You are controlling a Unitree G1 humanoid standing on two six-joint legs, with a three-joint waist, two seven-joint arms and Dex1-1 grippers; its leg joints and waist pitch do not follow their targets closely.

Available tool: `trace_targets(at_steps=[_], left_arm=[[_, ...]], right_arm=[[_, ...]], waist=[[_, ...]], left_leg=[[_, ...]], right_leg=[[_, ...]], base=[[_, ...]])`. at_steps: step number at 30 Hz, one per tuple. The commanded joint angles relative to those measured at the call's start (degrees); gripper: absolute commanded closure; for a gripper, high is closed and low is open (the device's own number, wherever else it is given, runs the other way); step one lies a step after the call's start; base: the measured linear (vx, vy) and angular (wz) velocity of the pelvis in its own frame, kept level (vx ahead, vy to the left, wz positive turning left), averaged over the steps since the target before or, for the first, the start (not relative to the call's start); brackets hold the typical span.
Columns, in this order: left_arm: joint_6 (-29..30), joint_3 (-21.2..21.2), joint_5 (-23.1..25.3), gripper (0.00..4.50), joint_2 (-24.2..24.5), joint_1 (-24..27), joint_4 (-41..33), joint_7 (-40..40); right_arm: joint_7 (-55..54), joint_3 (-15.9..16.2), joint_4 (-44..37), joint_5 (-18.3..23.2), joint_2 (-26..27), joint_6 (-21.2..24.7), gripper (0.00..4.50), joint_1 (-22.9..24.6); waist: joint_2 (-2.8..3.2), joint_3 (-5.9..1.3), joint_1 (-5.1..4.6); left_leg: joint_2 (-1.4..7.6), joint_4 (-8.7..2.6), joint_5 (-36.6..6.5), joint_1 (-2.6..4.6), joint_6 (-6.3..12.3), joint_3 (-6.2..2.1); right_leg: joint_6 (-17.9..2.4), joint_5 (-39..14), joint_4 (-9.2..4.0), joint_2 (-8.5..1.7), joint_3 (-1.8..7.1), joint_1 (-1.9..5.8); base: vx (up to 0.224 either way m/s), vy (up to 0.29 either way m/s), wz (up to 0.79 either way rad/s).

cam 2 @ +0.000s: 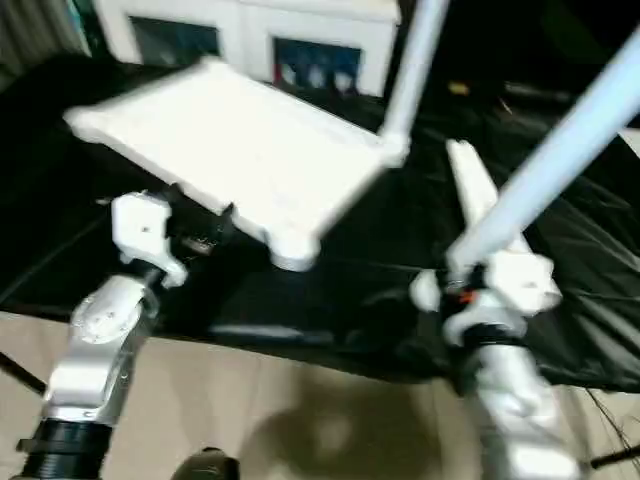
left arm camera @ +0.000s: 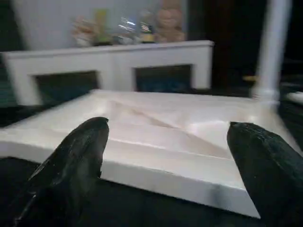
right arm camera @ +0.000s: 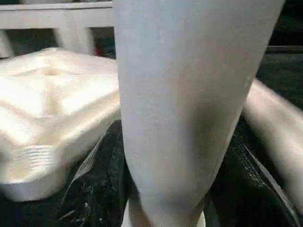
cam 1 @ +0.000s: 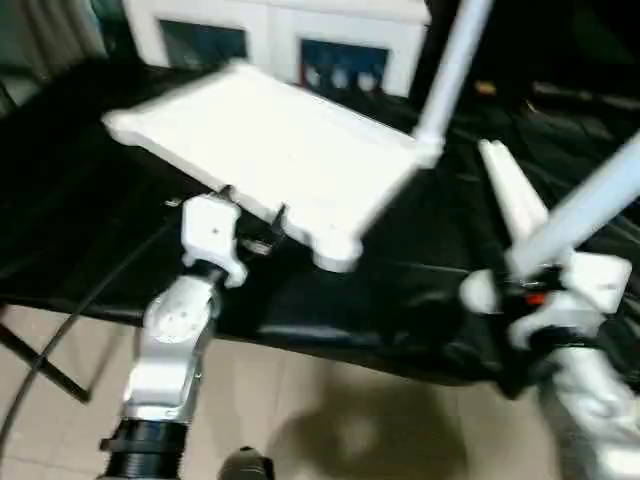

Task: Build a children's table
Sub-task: Pick table leg, then move to table

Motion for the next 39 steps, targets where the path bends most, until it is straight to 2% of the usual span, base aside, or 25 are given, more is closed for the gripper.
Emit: trace_targets(at_steps=[1, 4, 5, 6, 7, 8, 9, 10, 13, 16, 17, 19, 22, 25, 26, 27, 28, 29, 30, 32, 33, 34, 37, 38, 39], left_arm=[[0.69, -0.83, 1.36, 0.00, -1.12, -1.15, -0.27, 1.18], [0.67, -1.83, 3.23, 0.00, -1.03, -1.42, 0.25, 2.40], [1.71, -2.90, 4.99, 0.00, -0.55, -1.61, 0.43, 3.24], [1.71, -2.90, 4.99, 0.00, -0.55, -1.61, 0.43, 3.24], [1.78, -3.76, 5.05, 0.00, -0.56, -1.84, 0.49, 2.96], [1.46, -4.26, 5.35, 0.00, -0.96, -2.27, 0.27, 3.49], [1.83, -4.46, 4.96, 0.00, -1.44, -2.53, -0.19, 3.43], [2.17, -4.48, 4.46, 0.00, -1.91, -2.71, -0.59, 3.31], [3.28, -5.04, 4.89, 0.00, -2.43, -3.01, -1.54, 3.54], [6.85, -5.78, 6.14, 0.00, -1.33, -3.58, -2.45, 2.76], [5.61, -5.28, 4.84, 0.00, -0.73, -3.50, -1.22, 1.76], [5.32, -5.34, 4.72, 0.00, -0.42, -3.36, -0.98, 1.30], [7.09, -4.33, 2.65, 0.00, -1.05, -2.71, -2.68, 0.94], [8.25, -4.02, 1.84, 0.00, -0.72, -2.77, -3.89, 0.16], [8.46, -3.98, 1.54, 0.00, -0.60, -3.04, -3.78, -0.16], [8.46, -3.98, 1.54, 0.00, -0.60, -3.04, -3.78, -0.16], [8.55, -3.86, 1.41, 0.00, -0.63, -3.07, -3.34, 0.01], [8.48, -3.74, 1.35, 0.00, -0.76, -3.01, -3.18, 0.33], [8.74, -3.55, 1.08, 0.00, -1.04, -2.89, -3.29, 0.60], [9.33, -3.69, 0.74, 0.00, -1.34, -2.53, -4.05, 0.93], [9.34, -3.73, 0.76, 0.00, -1.34, -2.49, -4.10, 0.95], [9.37, -3.95, 0.87, 0.00, -1.41, -2.13, -4.44, 1.06], [9.67, -3.88, 0.58, 0.00, -1.69, -1.45, -4.84, 1.42], [9.65, -3.81, 0.55, 0.00, -1.73, -1.34, -4.85, 1.61], [9.76, -3.58, 0.43, 0.00, -1.84, -1.19, -4.95, 1.90]], right_arm=[[0.73, -0.57, 0.97, -0.68, -0.82, -1.97, 2.66, -0.68], [1.33, -0.36, 2.45, -1.24, -0.26, -2.95, 2.66, -1.72], [1.66, -0.05, 3.44, -1.68, -0.14, -3.91, 2.66, -2.18], [1.66, -0.05, 3.44, -1.68, -0.14, -3.91, 2.66, -2.18], [1.74, 0.24, 4.61, -1.85, -0.07, -4.95, 2.66, -2.70], [1.75, 0.16, 5.54, -1.80, -0.22, -5.48, 2.66, -3.30], [1.77, -0.12, 5.97, -1.44, -0.22, -5.57, 2.66, -3.75], [1.80, -0.43, 6.20, -1.10, -0.21, -5.50, 2.66, -4.07], [1.91, -0.92, 6.61, -0.99, -0.74, -4.82, 2.66, -4.65], [2.59, -0.76, 7.55, -1.08, -1.28, -3.71, 2.66, -5.33], [3.45, -0.07, 7.60, -1.50, -1.35, -3.74, 2.66, -4.40], [3.61, 0.11, 7.55, -1.52, -1.31, -4.09, 2.66, -4.01], [3.58, 0.46, 7.16, -0.56, -0.18, -4.59, 2.66, -3.00], [3.14, 0.71, 6.53, 0.50, 1.28, -4.50, 2.66, -2.89], [3.18, 0.75, 6.47, 0.95, 1.70, -4.42, 2.66, -2.97], [3.18, 0.75, 6.47, 0.95, 1.70, -4.42, 2.66, -2.97], [3.10, 1.29, 6.22, 0.29, 1.49, -4.09, 2.66, -2.63], [3.24, 1.64, 5.84, -0.06, 1.32, -3.91, 2.66, -2.32], [3.42, 1.73, 5.55, -0.11, 1.22, -3.85, 2.66, -2.14], [4.34, 2.11, 5.46, -1.16, 0.09, -4.02, 2.66, -2.21], [4.39, 2.12, 5.49, -1.21, 0.02, -4.02, 2.66, -2.25], [4.63, 2.07, 5.78, -1.44, -0.31, -4.12, 2.66, -2.55], [5.44, 1.99, 6.52, -1.60, -1.09, -4.15, 2.66, -3.46], [5.62, 1.97, 6.70, -1.65, -1.24, -4.19, 2.66, -3.62], [5.80, 2.00, 6.85, -1.73, -1.46, -4.14, 2.66, -3.79]], waist=[[1.81, -4.59, -2.68], [-2.60, -4.92, -2.48], [-5.06, -5.85, -0.82], [-1.47, -4.58, -1.00], [-2.19, -3.68, -1.87], [-0.10, -4.46, -3.48], [1.25, -4.54, -5.05], [3.41, -5.60, -4.83], [2.78, -4.95, -5.54], [-1.45, -5.18, -4.76], [-2.86, -4.51, -2.59], [-4.15, -3.64, -1.88], [-0.81, -3.01, -3.51], [1.67, -2.52, -2.89], [0.49, -2.22, -2.45], [-0.68, -2.03, -1.99], [-3.00, 0.74, -2.78], [-3.11, -0.45, -2.29], [-3.03, -0.23, -1.34], [-0.76, -2.38, -0.74], [-0.18, -2.22, -1.89], [1.15, -4.39, -6.23], [-0.52, -4.35, -6.73], [-1.50, -4.83, -7.06], [-3.79, -4.65, -6.51]], left_leg=[[3.88, -9.56, -14.07, 5.14, 9.95, -1.85], [5.46, -11.11, -23.30, 3.43, 1.62, 0.35], [3.33, -4.17, -23.19, 0.65, -1.25, -0.05], [1.05, 10.42, -10.96, -2.49, -7.37, -9.09], [2.07, 8.94, -9.03, -3.00, -9.84, -9.88], [2.63, 0.52, -15.81, -0.90, -15.07, -9.58], [5.07, -2.77, -23.06, 0.27, -16.01, -12.02], [10.52, -7.72, -39.87, 2.16, -19.83, -16.19], [9.59, -8.03, -38.76, 1.82, -14.34, -15.49], [2.77, -7.60, -34.84, -0.17, -8.67, -11.18], [1.03, -2.21, -23.80, -0.30, -7.02, -8.00], [0.65, 3.35, -5.64, 0.39, -5.94, -6.67], [3.93, -4.96, -39.12, 1.66, -11.58, -8.18], [4.90, -13.48, -61.83, -0.44, -9.43, -7.48], [4.73, -12.83, -56.94, 1.28, -6.52, -5.53], [4.42, -10.73, -52.75, 2.38, -7.20, -4.17], [0.48, 9.12, -29.81, 11.66, -6.64, -2.54], [-0.19, 10.33, -12.20, 1.96, -3.55, -6.06], [0.31, 8.74, -12.48, 0.56, -3.39, -6.14], [2.34, -2.58, -17.08, 7.15, -1.33, -4.09], [3.87, -6.48, -19.56, 10.00, 0.44, -6.45], [8.38, -8.55, -17.28, 16.51, 4.72, -12.65], [7.20, -7.44, -7.90, 15.91, 19.71, -12.16], [6.23, -7.06, -4.98, 15.95, 19.79, -11.23], [1.29, -5.67, -6.02, 12.73, 15.72, -6.90]], right_leg=[[-0.47, -7.20, 5.39, 5.27, -3.91, -2.72], [0.90, -6.17, 0.78, -1.18, -0.53, -1.82], [3.19, -13.21, -4.64, -10.06, 5.17, 0.05], [-5.00, -27.01, -8.49, -15.64, 7.31, 0.66], [-7.68, -29.19, -7.55, -12.79, 3.34, 1.45], [-8.28, -29.76, -3.34, -1.64, -4.97, 0.71], [-6.87, -22.18, -0.82, 1.19, -5.97, 1.02], [-3.87, -4.19, 6.79, 3.03, -2.71, -2.75], [-2.70, -4.82, 8.33, 3.90, -1.94, -3.59], [-2.81, -8.32, -0.50, -0.43, 2.24, 1.28], [-3.61, -25.73, -7.52, -7.58, 4.70, 0.25], [-1.35, -48.61, -10.72, -9.13, 3.31, -0.06], [-1.65, -39.69, -6.80, -1.92, -3.05, 0.88], [-3.17, -13.56, 4.85, 3.00, -3.24, 7.70], [-2.29, -15.18, 4.97, 2.95, -1.22, 6.77], [-2.84, -27.66, 1.75, 1.28, 0.55, 5.58], [-5.56, -67.82, -15.98, -7.65, 0.19, -5.24], [-8.90, -68.78, -13.13, -9.53, 5.37, 6.17], [-7.58, -66.07, -11.89, -9.40, 6.03, 8.72], [-11.01, -38.72, -8.89, -2.20, 2.11, 8.35], [-10.72, -29.15, -5.73, 2.03, -0.02, 5.15], [-6.80, -10.64, 2.83, 3.96, -1.28, -1.85], [0.02, -0.43, 5.63, 1.91, -0.21, -7.13], [-0.91, 2.02, 4.25, 1.36, 0.52, -7.26], [-3.16, 4.81, -1.36, 0.01, 3.13, -3.34]], base=[[-0.093, 0.216, 0.08], [-0.103, 0.168, 0.06], [-0.105, 0.126, 0.09], [-0.107, 0.164, -0.04], [-0.102, 0.240, -0.48], [-0.102, 0.240, -0.48], [-0.105, 0.227, -0.15], [-0.122, 0.161, 0.16], [-0.118, 0.099, 0.02], [-0.135, -0.008, -0.10], [-0.155, -0.052, -0.15], [-0.119, -0.034, -0.33], [-0.056, 0.014, -0.23], [-0.100, 0.043, -0.06], [-0.083, 0.018, -0.07], [0.047, -0.080, 0.12], [0.055, -0.072, 0.08], [0.144, -0.051, -0.08], [0.143, 0.043, -0.12], [0.127, 0.025, 0.17], [0.074, 0.011, 0.32], [0.000, 0.000, 0.00], [0.152, 0.001, -0.10], [0.131, -0.028, -0.07], [0.137, -0.057, 0.02]])
